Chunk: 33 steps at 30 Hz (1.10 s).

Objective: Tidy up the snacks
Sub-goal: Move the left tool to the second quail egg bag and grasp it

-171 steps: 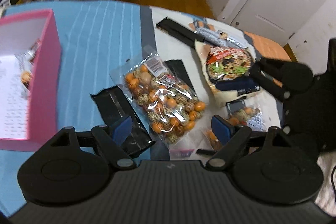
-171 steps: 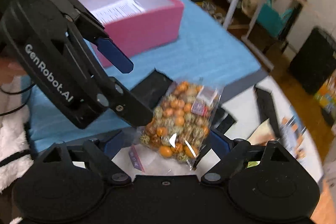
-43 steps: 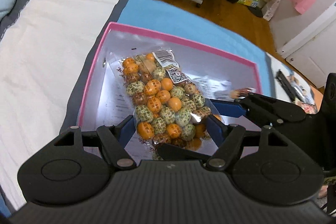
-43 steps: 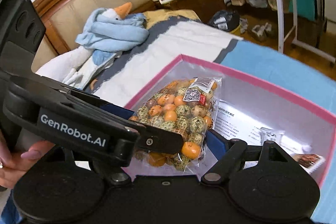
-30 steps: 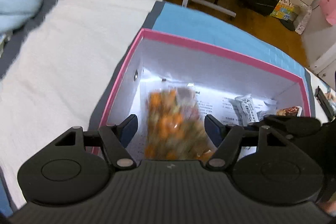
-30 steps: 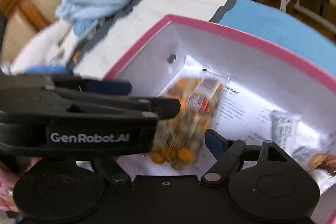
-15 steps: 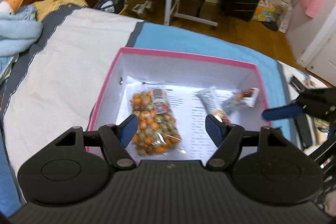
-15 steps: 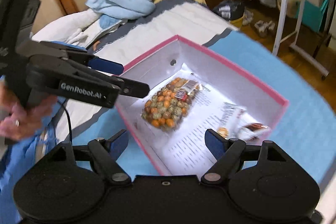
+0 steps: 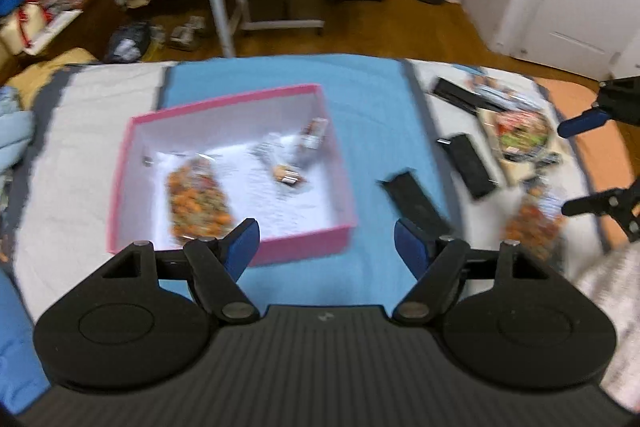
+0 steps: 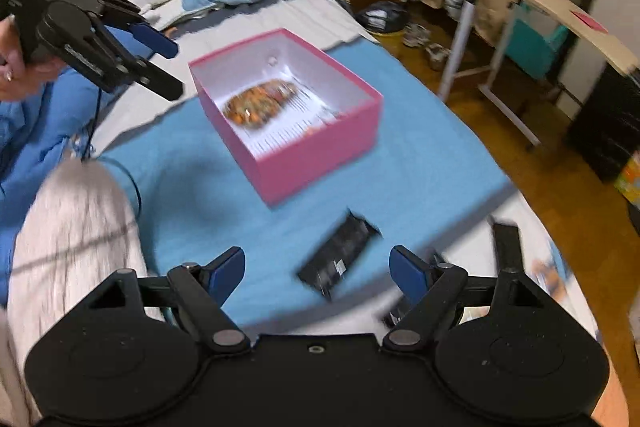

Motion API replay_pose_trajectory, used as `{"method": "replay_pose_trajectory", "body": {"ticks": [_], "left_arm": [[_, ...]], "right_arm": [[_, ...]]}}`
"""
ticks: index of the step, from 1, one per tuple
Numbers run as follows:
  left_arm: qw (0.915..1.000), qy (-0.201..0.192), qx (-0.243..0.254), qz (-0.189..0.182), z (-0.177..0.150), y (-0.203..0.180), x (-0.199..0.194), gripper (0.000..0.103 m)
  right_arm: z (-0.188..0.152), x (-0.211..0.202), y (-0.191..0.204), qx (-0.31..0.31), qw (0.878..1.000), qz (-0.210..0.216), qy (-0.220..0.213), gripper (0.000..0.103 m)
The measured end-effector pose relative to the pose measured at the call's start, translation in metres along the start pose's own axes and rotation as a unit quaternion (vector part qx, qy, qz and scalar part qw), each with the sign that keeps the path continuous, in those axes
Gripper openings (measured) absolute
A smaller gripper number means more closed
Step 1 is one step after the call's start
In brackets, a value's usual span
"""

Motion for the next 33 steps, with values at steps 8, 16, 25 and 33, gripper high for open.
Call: {"method": "replay_pose_trajectory", "body": {"ticks": [8,16,25,33], "left_arm": [[0.9961,0.018,0.049,-0.071,-0.017,-0.103,0.004,0.075],[0.9902,0.028,0.055,-0.125,-0.036,-0.192,0.044,0.075],[0.9814,0.074,0.014,-0.176,-0.06,-0.251,0.095,0.077],[0.9646,0.125,-0.075,-0.219,-0.087,-0.283,0.139,0.077]], "right_arm": [[-0.096,-0.02,-0.05,0.091,0.995,-0.018,0.022,0.084],[-0.165,-0.007,-0.107,0.158,0.987,0.002,0.025,0.084],[-0.198,0.02,-0.147,0.155,0.987,0.044,-0.004,0.084],[-0.225,0.048,-0.166,0.163,0.984,0.073,0.011,0.084]]}}
Point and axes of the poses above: each gripper's, at about its wrist camera, not at the fingertips, and x roughly the way its jaws point, y to its left, z to its top, the point moved 9 cm from there along x, roughly the way its jaws point, and after that the axes turned 15 degrees about z, right-handed, at the moved point
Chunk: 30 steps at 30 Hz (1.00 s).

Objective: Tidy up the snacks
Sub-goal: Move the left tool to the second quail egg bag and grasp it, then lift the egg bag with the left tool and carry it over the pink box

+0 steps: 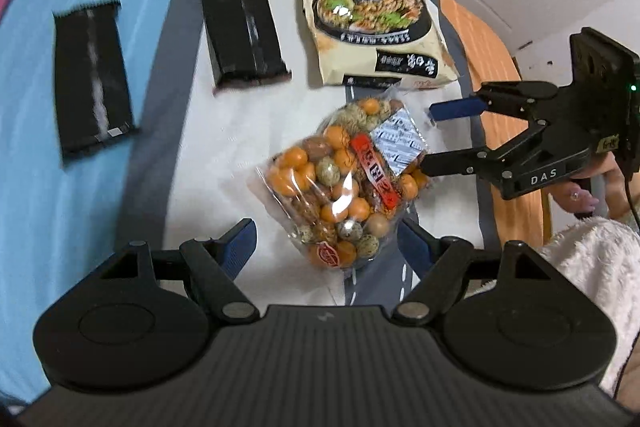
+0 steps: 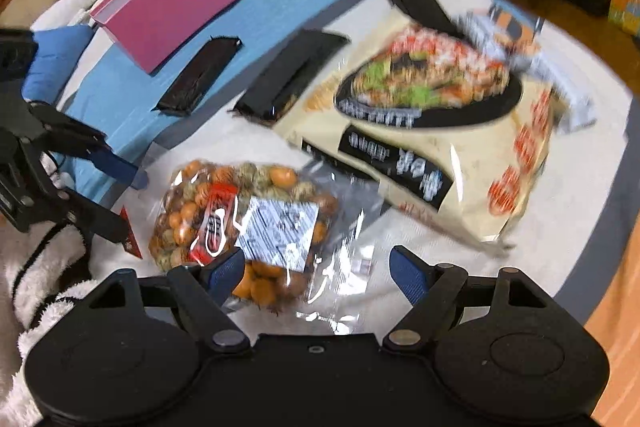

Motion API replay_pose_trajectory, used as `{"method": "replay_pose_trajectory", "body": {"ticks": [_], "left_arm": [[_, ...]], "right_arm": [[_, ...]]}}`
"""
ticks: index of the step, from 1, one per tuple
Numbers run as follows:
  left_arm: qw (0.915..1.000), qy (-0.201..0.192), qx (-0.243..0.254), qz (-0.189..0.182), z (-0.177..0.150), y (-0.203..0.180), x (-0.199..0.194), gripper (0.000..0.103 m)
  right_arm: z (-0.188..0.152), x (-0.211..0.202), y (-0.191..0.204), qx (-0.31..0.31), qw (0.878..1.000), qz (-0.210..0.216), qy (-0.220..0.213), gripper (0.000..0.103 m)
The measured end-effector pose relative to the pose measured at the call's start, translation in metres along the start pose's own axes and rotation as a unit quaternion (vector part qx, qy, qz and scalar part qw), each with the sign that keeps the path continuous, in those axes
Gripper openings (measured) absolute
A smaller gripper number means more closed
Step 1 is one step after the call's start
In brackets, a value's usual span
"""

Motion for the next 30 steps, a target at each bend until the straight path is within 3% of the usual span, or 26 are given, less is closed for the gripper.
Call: {"method": "replay_pose_trajectory", "body": {"ticks": [4,6,8,10,12,19,22,30], "left_arm": [[0.9999,-0.013,-0.007,0.003,-0.007,0.0,0.016,0.074],[0.9999,-0.01,-0.004,0.003,-0.01,-0.001,0.023,0.066],[0.9999,-0.013,0.001,-0.011,-0.011,-0.006,0.024,0.05],[0.9998,-0.016,0.006,-0.009,-0.012,-0.009,0.025,0.05],[0.9997,-0.021,0.008,-0.007,-0.012,-0.01,0.026,0.05],[0.9993,-0.035,-0.012,0.011,-0.006,-0.015,0.029,0.052],[0.9993,-0.032,-0.013,0.014,-0.004,-0.018,0.029,0.054],[0.9999,-0.009,-0.001,0.008,-0.013,-0.024,0.015,0.054]], "right_arm": [[-0.006,0.007,-0.005,0.005,1.0,0.02,0.006,0.085],[-0.006,0.009,-0.005,0.006,1.0,0.026,0.005,0.084],[-0.006,0.011,-0.003,0.004,0.999,0.035,0.011,0.072],[-0.004,0.012,-0.001,0.0,0.999,0.035,0.02,0.071],[-0.003,0.014,0.003,-0.011,0.999,0.039,0.028,0.063],[-0.001,0.025,0.009,-0.003,0.998,0.013,0.056,0.062],[0.006,0.028,0.014,0.013,0.997,0.009,0.08,0.056],[0.011,0.024,0.035,0.046,0.992,-0.034,0.114,0.053]]}}
Point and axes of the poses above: each gripper's, at about its wrist camera, not at the fingertips, and x roughly the way its jaws point, y to its left, z to its top, the point moved 9 cm from there along x, roughly the way its jaws point, and after that the axes turned 15 degrees about z, right-handed, at the moved point
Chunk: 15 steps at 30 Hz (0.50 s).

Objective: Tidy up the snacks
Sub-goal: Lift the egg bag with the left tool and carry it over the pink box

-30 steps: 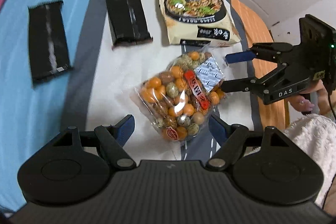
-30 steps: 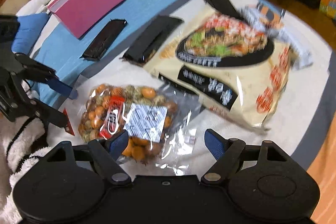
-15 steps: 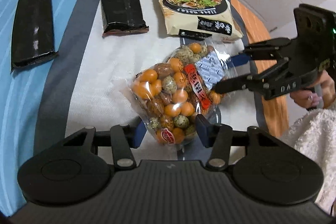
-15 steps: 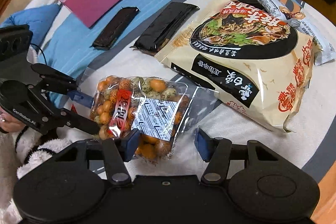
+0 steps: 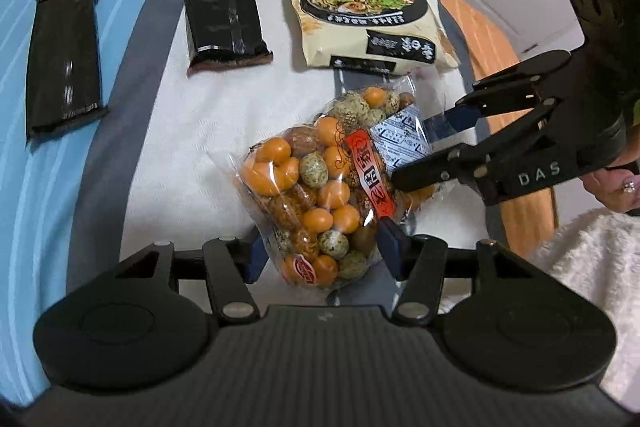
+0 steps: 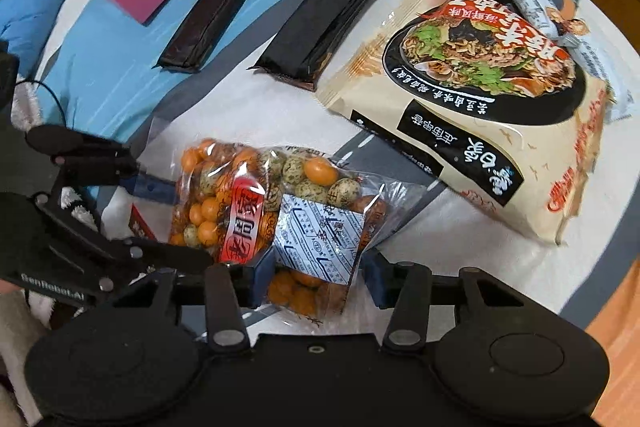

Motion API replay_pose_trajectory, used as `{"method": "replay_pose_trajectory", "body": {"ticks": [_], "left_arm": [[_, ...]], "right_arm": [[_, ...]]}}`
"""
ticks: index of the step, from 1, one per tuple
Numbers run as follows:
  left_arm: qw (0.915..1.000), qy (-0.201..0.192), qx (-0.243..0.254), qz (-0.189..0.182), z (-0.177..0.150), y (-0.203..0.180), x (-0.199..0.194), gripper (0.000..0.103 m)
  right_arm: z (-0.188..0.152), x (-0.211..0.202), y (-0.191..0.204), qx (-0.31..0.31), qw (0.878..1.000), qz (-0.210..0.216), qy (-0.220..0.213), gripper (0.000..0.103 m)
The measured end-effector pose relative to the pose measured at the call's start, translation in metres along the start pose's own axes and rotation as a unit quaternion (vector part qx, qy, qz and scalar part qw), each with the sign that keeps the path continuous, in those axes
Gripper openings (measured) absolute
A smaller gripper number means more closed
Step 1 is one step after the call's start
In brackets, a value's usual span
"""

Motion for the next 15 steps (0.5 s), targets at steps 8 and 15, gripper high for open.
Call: {"method": "replay_pose_trajectory", "body": {"ticks": [8,15], "left_arm": [[0.9997,0.003,-0.01,-0.024,-0.008,-0.003,-0.028,0.054],[0.9995,0.012,0.005,-0.028,-0.021,-0.003,-0.059,0.054]], "right_arm": [[0.005,-0.027,0.028,0.022,1.0,-0.012,-0.01,0.052],[-0.007,-0.039,0.061,0.04,0.998,-0.031,-0.023,0.052]]}}
Point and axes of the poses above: each gripper's, at about its wrist camera, not at the fingertips, and x roughly the way its jaws point, y to its left, z to its top, the point moved 9 cm from there along x, roughly the way its jaws point, and after that the axes turned 15 degrees about z, right-handed, at the moved point
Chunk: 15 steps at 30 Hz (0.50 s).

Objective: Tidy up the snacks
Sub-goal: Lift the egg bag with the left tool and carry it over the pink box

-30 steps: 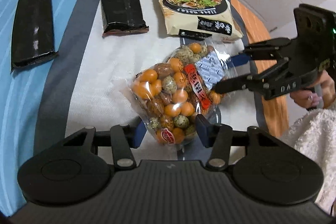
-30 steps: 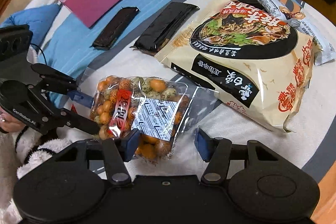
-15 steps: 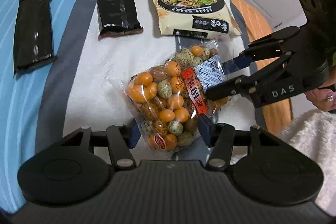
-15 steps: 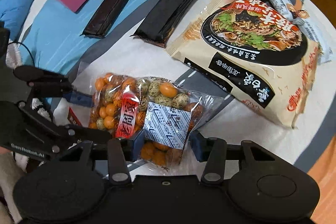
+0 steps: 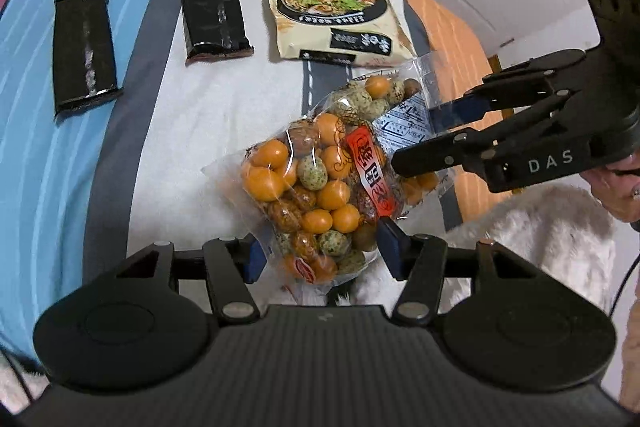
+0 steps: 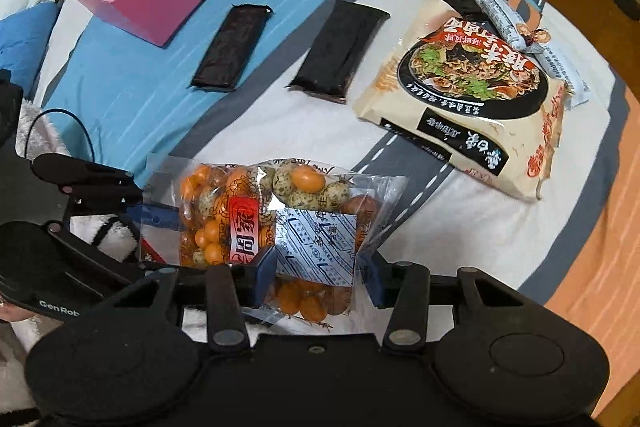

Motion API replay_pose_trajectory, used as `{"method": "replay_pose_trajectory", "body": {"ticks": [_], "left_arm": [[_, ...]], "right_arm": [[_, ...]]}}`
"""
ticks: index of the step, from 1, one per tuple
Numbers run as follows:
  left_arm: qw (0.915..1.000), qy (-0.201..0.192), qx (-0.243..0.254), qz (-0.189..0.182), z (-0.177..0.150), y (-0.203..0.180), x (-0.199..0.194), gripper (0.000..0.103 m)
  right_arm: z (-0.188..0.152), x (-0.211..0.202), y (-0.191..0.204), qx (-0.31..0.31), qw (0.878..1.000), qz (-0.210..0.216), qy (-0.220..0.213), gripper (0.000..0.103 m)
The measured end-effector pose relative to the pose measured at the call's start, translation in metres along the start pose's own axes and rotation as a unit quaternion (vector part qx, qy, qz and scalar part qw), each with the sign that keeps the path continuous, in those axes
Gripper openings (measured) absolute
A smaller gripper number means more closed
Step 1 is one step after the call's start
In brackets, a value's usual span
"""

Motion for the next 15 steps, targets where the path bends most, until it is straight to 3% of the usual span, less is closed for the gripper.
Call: {"method": "replay_pose_trajectory", "body": {"ticks": [8,15], "left_arm": [[0.9998,-0.018,0.01,0.003,-0.023,0.003,-0.047,0.054],[0.9986,-0.043,0.017,0.024,-0.022,0.022,-0.084,0.054]], "right_arm": [[-0.006,-0.026,0.051,-0.024,0.999,0.008,-0.021,0.052],[0.005,-0.033,0.088,-0.057,0.997,0.004,-0.042,0.052]]}}
Point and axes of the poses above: each gripper's, at about its wrist camera, not at the fingertips, and x roughly the way its jaws point, y to its left, z to its top, the point moved 9 cm from there along x, roughly the way its jaws point, and after that the axes turned 15 degrees about z, right-handed, at the moved point
